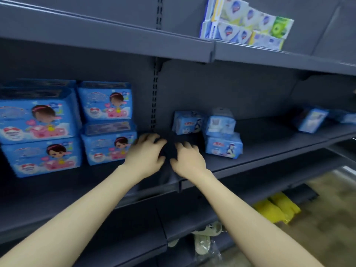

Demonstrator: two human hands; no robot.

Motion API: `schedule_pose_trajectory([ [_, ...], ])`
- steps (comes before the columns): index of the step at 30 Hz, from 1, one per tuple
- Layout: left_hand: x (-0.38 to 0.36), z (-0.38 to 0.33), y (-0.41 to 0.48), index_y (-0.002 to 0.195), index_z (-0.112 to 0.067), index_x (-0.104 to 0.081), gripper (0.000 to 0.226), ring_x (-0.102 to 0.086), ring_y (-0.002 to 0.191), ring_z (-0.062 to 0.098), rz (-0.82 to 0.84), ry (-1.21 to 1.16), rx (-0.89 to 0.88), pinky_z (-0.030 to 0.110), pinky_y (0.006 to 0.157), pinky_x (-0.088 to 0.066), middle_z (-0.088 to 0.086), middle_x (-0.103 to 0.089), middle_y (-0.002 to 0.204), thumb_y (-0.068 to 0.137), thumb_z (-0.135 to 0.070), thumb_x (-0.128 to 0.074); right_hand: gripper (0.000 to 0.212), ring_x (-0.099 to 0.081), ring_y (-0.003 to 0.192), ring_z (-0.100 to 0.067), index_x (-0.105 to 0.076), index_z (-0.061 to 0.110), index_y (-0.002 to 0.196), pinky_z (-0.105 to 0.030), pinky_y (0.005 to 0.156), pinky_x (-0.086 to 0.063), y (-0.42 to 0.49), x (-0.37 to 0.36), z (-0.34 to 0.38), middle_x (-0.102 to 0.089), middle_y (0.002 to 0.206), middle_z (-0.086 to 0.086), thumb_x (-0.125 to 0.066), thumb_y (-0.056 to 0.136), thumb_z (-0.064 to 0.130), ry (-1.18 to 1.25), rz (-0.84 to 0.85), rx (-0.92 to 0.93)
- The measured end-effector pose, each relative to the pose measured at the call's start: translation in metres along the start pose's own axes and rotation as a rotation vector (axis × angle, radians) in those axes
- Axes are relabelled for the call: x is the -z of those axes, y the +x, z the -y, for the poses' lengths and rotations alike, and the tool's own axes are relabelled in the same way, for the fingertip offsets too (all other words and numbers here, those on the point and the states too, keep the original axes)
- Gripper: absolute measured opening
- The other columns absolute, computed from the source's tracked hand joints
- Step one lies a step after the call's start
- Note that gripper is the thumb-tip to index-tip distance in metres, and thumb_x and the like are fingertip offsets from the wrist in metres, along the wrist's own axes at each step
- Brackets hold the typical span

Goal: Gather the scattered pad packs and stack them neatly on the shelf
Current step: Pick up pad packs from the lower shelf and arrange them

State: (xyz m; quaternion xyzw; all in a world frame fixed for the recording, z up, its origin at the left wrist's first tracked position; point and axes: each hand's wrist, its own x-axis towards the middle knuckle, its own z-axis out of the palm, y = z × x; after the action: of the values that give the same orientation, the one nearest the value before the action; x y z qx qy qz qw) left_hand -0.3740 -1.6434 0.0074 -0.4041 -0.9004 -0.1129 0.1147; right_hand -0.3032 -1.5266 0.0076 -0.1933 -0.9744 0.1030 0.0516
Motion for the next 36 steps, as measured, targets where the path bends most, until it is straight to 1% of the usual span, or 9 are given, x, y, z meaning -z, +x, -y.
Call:
schedule_pose_trajectory([
  [4, -0.017, -0.060, 0.015, 0.140, -0.025, -0.036, 0.051, -0.031, 0.131, 0.026, 0.060, -0.026, -0.076, 0.035, 0.100, -0.036, 0.002, -0.034, 0.145, 0.091, -0.035, -0.048, 0.054, -0.034, 0.127, -0.034, -0.031, 0.015, 0.142, -0.043, 0.097, -0.038, -0.018, 0.010, -0.060, -0.038, 0.141, -0.010, -0.048, 0.093, 0.029, 0.004, 0.004, -0.096],
  [7, -0.029, -0.105, 0.028, 0.139, -0.025, -0.038, 0.051, -0.034, 0.130, 0.025, 0.086, -0.047, -0.128, 0.036, 0.099, -0.038, 0.001, -0.035, 0.143, 0.090, -0.034, -0.049, 0.051, -0.032, 0.129, -0.033, -0.034, 0.014, 0.140, -0.044, 0.098, -0.037, -0.033, 0.018, -0.107, -0.038, 0.141, -0.009, -0.049, 0.094, 0.029, 0.004, -0.005, -0.163],
  [11, -0.044, -0.166, 0.043, 0.135, -0.024, -0.043, 0.048, -0.040, 0.124, 0.026, 0.103, -0.090, -0.188, 0.036, 0.093, -0.041, 0.001, -0.042, 0.136, 0.089, -0.032, -0.052, 0.048, -0.036, 0.126, -0.033, -0.036, 0.014, 0.137, -0.043, 0.095, -0.039, -0.054, 0.029, -0.168, -0.040, 0.136, -0.008, -0.049, 0.094, 0.030, 0.002, -0.014, -0.245],
  [17, -0.072, -0.248, 0.064, 0.138, -0.023, -0.041, 0.051, -0.043, 0.124, 0.022, 0.153, -0.138, -0.265, 0.034, 0.093, -0.043, -0.001, -0.041, 0.138, 0.089, -0.033, -0.052, 0.049, -0.037, 0.125, -0.033, -0.035, 0.014, 0.138, -0.041, 0.093, -0.040, -0.085, 0.044, -0.254, -0.040, 0.138, -0.010, -0.049, 0.094, 0.029, 0.021, -0.056, -0.357],
  [21, -0.084, -0.294, 0.077, 0.138, -0.024, -0.041, 0.050, -0.043, 0.124, 0.021, 0.177, -0.165, -0.332, 0.034, 0.092, -0.044, -0.002, -0.041, 0.139, 0.089, -0.033, -0.052, 0.051, -0.038, 0.125, -0.032, -0.034, 0.014, 0.140, -0.041, 0.094, -0.040, -0.103, 0.052, -0.295, -0.041, 0.138, -0.010, -0.050, 0.094, 0.029, 0.027, -0.071, -0.433],
  [28, -0.106, -0.358, 0.101, 0.137, -0.025, -0.042, 0.050, -0.043, 0.125, 0.021, 0.214, -0.200, -0.458, 0.035, 0.092, -0.045, -0.002, -0.041, 0.140, 0.089, -0.033, -0.053, 0.046, -0.037, 0.124, -0.034, -0.038, 0.013, 0.135, -0.043, 0.095, -0.041, -0.119, 0.060, -0.355, -0.043, 0.135, -0.010, -0.050, 0.093, 0.026, 0.060, -0.100, -0.564],
  [36, -0.138, -0.409, 0.147, 0.137, -0.024, -0.043, 0.050, -0.045, 0.123, 0.023, 0.255, -0.231, -0.552, 0.036, 0.089, -0.046, -0.001, -0.041, 0.139, 0.089, -0.032, -0.053, 0.044, -0.039, 0.122, -0.032, -0.039, 0.015, 0.134, -0.040, 0.090, -0.043, -0.111, 0.059, -0.418, -0.044, 0.133, -0.009, -0.050, 0.093, 0.027, 0.069, -0.105, -0.691],
])
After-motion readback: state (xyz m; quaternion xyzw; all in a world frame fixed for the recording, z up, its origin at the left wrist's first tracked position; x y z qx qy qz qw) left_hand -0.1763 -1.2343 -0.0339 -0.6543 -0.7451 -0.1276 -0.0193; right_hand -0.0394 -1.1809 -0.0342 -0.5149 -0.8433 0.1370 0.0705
